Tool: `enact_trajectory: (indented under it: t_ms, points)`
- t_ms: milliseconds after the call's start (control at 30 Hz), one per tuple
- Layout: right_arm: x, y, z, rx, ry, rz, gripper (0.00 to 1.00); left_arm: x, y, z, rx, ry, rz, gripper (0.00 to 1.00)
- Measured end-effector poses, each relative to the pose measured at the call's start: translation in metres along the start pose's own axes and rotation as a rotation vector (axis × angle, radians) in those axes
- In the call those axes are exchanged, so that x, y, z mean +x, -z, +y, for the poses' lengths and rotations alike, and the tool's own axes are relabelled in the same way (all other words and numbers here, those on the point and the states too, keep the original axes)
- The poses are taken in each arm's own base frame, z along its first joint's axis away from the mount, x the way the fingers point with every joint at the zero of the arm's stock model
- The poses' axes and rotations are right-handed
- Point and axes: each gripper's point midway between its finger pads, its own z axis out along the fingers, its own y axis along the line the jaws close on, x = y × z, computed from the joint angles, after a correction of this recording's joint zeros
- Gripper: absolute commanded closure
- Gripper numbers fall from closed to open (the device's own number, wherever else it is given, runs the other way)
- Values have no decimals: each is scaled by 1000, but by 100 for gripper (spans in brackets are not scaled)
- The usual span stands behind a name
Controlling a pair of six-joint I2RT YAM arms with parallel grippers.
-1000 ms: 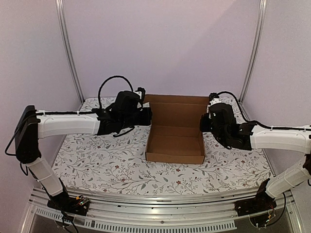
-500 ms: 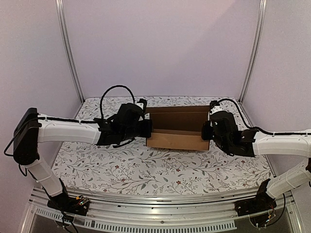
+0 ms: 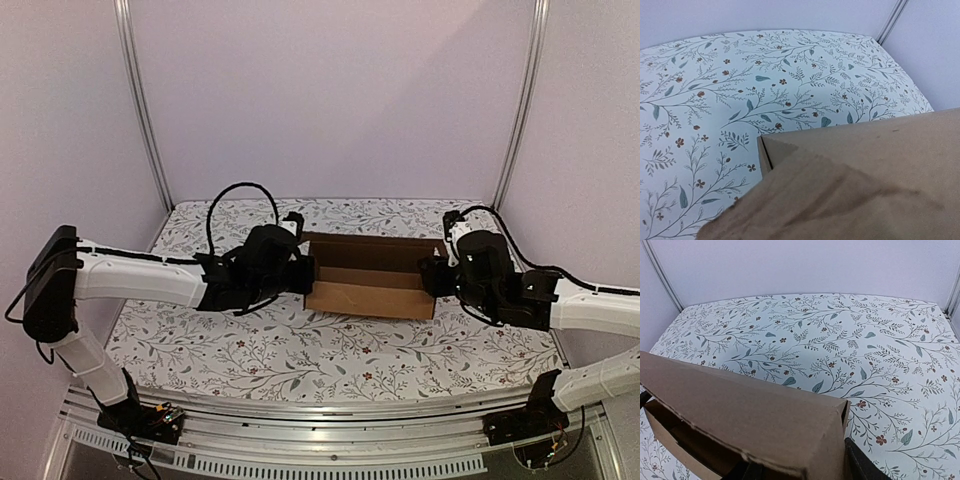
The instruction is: Fold the paper box
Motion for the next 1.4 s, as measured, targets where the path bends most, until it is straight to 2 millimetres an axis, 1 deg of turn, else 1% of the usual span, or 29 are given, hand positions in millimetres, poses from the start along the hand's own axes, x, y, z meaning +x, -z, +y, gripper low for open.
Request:
enact_trajectory:
  t_ms: [100,200,267,367,467,633,700,767,867,900,967,1000,1133,1233,1400]
  points:
    - [-2,13,-4,-16,-5,4,48,3,2,1,-13,5,-16,100]
    - [2,25,-11,-17,-7,21,47,5,3,3,-27,12,-33,100]
    - [5,34,-16,-24,-5,37,43,6,3,3,-30,22,-47,100]
    - [7,45,-20,-45,-3,53,43,8,4,6,-41,37,-68,100]
    - [7,58,-16,-103,-4,63,43,10,4,11,-61,51,-88,100]
    - [3,72,-7,-185,-3,71,45,13,6,17,-92,66,-113,100]
    - [-5,76,-3,-206,-2,67,46,15,7,18,-108,66,-123,100]
    - [-21,80,4,-229,-8,48,48,17,9,20,-124,66,-134,100]
    - [-57,85,19,-261,-20,1,49,20,12,22,-144,70,-150,100]
    - [-64,86,24,-273,-21,-9,49,20,13,22,-151,70,-155,100]
    - [-78,83,34,-294,-23,-25,51,21,15,23,-163,68,-164,100]
    - [-81,81,38,-299,-21,-27,53,22,15,23,-169,67,-168,100]
    - [-83,64,52,-300,4,1,63,25,17,22,-186,64,-183,100]
    - [-84,46,63,-288,19,19,69,28,17,19,-195,62,-200,100]
    - [-76,15,75,-252,39,49,77,37,13,13,-222,58,-244,100]
